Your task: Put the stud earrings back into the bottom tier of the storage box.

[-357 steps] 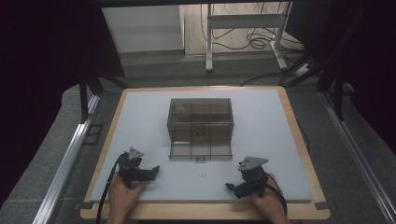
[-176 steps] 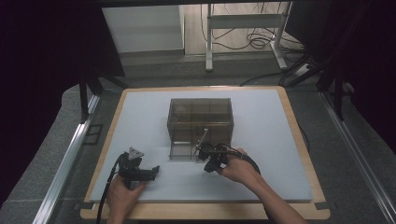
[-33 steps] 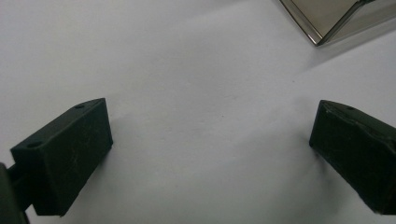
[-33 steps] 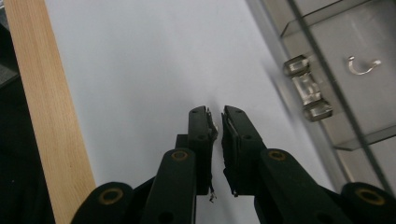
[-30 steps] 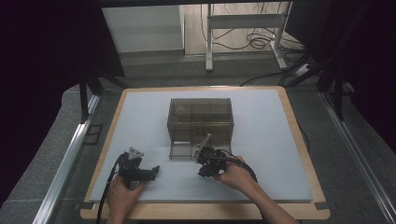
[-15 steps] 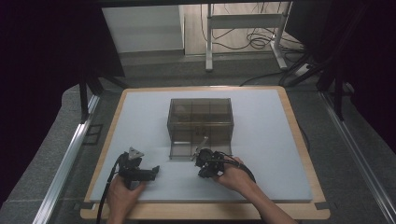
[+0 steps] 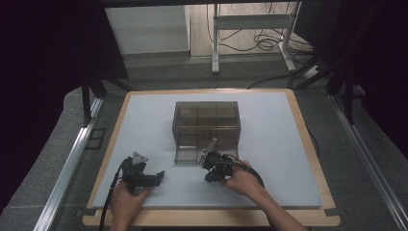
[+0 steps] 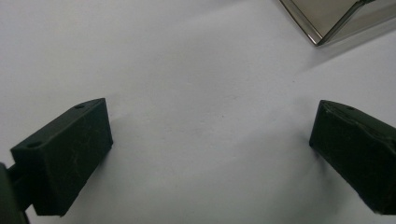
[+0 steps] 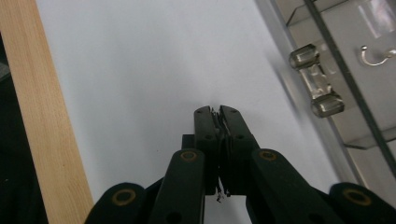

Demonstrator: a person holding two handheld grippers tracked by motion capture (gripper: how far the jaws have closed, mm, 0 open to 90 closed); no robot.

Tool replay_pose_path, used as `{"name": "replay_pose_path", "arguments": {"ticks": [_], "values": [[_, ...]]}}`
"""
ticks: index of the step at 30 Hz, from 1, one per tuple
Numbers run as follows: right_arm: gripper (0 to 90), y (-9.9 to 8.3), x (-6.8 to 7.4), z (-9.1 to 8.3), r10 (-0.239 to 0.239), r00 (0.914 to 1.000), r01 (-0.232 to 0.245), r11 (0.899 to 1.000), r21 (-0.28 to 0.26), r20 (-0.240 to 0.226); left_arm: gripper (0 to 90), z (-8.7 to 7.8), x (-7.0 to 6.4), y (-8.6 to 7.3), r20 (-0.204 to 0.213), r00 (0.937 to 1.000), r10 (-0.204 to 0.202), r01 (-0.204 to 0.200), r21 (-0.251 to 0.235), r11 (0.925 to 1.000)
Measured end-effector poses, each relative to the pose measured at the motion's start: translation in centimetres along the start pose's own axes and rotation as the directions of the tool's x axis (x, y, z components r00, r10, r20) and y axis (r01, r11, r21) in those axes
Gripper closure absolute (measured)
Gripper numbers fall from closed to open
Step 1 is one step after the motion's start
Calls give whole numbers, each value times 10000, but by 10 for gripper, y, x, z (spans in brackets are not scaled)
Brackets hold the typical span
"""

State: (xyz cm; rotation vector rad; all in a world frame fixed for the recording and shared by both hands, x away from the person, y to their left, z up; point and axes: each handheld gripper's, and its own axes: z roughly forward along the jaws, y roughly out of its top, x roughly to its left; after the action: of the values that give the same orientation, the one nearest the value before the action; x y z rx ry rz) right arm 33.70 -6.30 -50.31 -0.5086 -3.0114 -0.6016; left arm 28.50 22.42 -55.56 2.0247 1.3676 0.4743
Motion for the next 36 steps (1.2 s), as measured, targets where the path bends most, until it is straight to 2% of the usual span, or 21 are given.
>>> {"name": "replay_pose_path", "arguments": {"ticks": [8, 24, 31, 36], "values": [[851, 4, -2, -10, -22, 10000, 23, 10000, -34, 67, 0, 0, 0, 0, 2, 10000, -4, 4, -16, 10000], [849, 7, -17, -33, 367, 9990, -341, 9954, -894, 271, 0, 0, 0, 0, 0, 10000, -4, 4, -7, 10000], [848, 10, -29, -42, 736, 9949, -636, 9883, -1388, 687, 0, 0, 0, 0, 1, 10000, -1, 1, -4, 10000], [847, 13, -37, -41, 945, 9917, -800, 9845, -1562, 875, 0, 0, 0, 0, 6, 10000, -34, 34, -3, 10000]]}}
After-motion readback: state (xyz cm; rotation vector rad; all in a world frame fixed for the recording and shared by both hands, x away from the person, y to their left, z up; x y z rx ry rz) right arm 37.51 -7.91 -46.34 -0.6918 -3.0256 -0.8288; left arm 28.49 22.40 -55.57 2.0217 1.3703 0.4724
